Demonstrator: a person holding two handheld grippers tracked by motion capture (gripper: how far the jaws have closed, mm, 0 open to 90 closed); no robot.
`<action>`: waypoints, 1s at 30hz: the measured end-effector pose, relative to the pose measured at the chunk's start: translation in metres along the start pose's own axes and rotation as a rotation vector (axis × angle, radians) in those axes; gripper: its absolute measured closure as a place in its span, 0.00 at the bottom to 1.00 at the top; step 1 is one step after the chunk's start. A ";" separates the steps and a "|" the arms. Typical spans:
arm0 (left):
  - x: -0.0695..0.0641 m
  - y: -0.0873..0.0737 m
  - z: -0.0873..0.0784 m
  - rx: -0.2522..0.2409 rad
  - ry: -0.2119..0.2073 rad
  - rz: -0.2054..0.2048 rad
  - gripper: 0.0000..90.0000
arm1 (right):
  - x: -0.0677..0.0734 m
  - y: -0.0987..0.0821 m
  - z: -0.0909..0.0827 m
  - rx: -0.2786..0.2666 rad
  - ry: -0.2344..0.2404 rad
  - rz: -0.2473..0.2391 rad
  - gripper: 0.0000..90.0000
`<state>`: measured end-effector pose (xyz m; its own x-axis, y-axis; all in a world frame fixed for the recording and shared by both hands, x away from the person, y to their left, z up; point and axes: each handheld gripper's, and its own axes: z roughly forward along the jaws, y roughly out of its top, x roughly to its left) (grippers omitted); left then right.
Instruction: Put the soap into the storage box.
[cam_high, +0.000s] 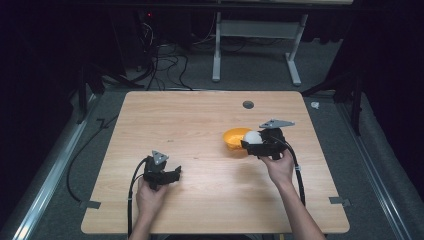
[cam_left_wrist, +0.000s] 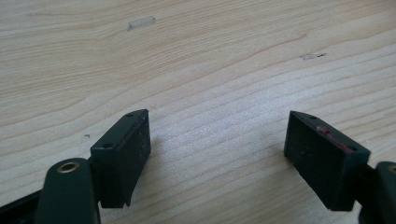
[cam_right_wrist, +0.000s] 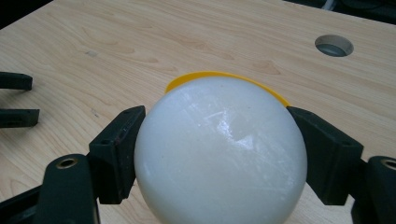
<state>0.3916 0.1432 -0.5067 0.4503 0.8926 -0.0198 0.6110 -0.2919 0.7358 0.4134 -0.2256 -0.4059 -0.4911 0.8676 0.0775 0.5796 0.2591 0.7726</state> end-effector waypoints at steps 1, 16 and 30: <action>0.000 0.000 0.000 0.000 0.000 0.000 0.26 | 0.000 0.001 0.001 0.000 0.002 0.001 0.27; 0.000 0.000 0.000 -0.002 -0.003 -0.002 0.26 | 0.002 0.012 0.014 0.020 0.011 -0.009 0.27; 0.000 0.000 0.000 -0.002 -0.004 -0.003 0.26 | 0.000 0.022 0.027 0.032 0.011 -0.008 0.27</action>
<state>0.3916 0.1434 -0.5068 0.4511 0.8921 -0.0244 0.6108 -0.2886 0.7373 0.4436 -0.2083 -0.4062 -0.5033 0.8605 0.0785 0.5961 0.2801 0.7525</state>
